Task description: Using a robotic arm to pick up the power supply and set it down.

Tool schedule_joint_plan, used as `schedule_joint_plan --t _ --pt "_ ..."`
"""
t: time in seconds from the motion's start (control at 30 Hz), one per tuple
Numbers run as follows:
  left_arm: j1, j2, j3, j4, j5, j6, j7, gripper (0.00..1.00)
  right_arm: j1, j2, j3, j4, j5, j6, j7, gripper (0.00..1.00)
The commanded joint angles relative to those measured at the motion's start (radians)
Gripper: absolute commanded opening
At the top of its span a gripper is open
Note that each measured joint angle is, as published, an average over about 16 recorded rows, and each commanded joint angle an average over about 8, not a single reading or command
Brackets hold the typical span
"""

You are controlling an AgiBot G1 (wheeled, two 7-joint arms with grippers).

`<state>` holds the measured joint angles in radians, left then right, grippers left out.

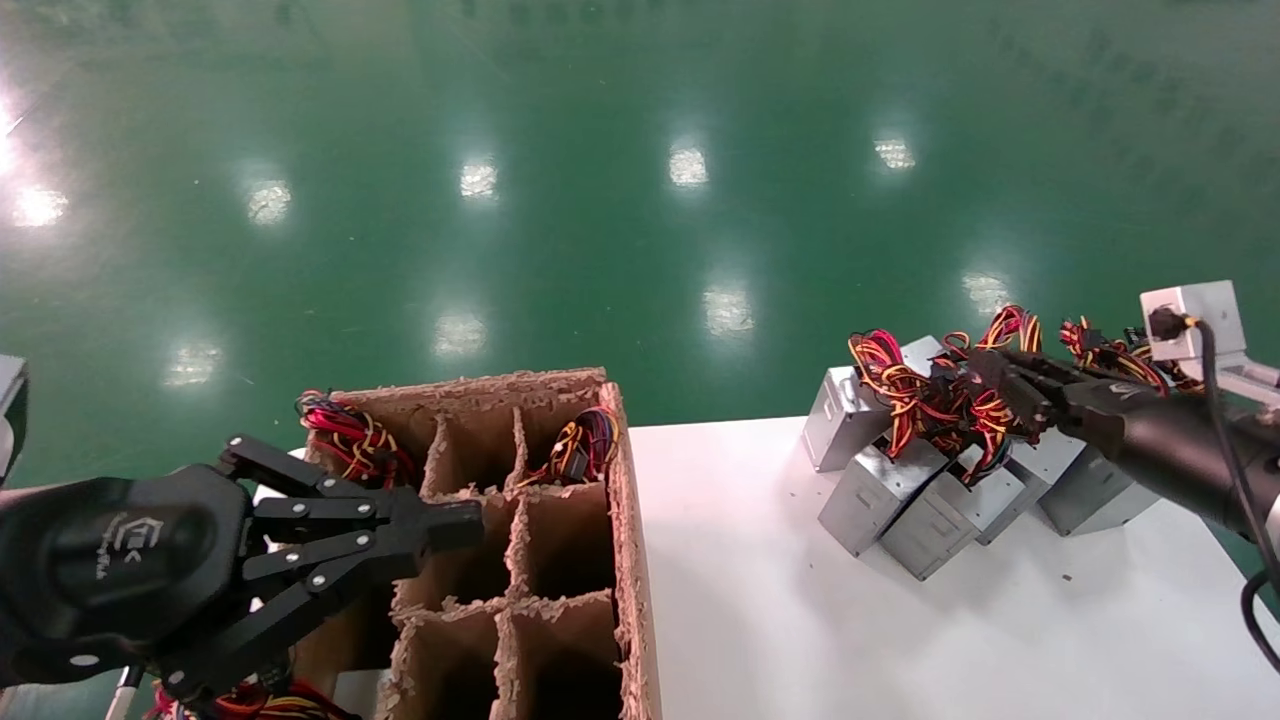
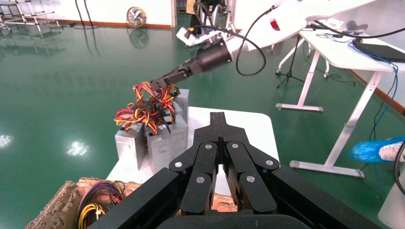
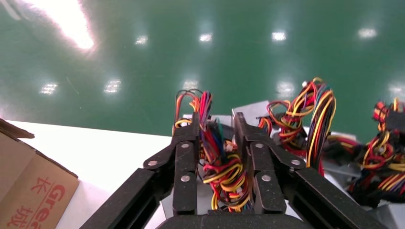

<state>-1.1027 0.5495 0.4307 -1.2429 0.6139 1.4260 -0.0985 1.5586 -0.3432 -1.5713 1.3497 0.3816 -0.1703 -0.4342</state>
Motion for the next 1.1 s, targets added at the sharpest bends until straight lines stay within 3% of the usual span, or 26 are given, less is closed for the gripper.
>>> schedule_joint_plan --t 0.03,0.27,0.6,0.87,1.1 --pt "0.000 0.000 0.000 0.000 0.000 0.000 0.000 0.00 0.009 0.005 -0.003 0.001 -0.006 -0.004 0.000 1.00" --pt "0.000 0.000 0.000 0.000 0.000 0.000 0.000 0.00 0.062 0.016 -0.016 0.006 -0.044 -0.060 0.003 1.00" --pt "0.000 0.000 0.000 0.000 0.000 0.000 0.000 0.03 0.111 0.018 0.021 0.011 -0.133 -0.245 0.012 1.00" --pt "0.000 0.000 0.000 0.000 0.000 0.000 0.000 1.00 0.036 -0.021 0.187 0.001 -0.258 -0.372 0.090 1.00" --pt "0.000 0.000 0.000 0.000 0.000 0.000 0.000 1.00 -0.037 -0.055 0.340 -0.008 -0.377 -0.504 0.164 1.00"
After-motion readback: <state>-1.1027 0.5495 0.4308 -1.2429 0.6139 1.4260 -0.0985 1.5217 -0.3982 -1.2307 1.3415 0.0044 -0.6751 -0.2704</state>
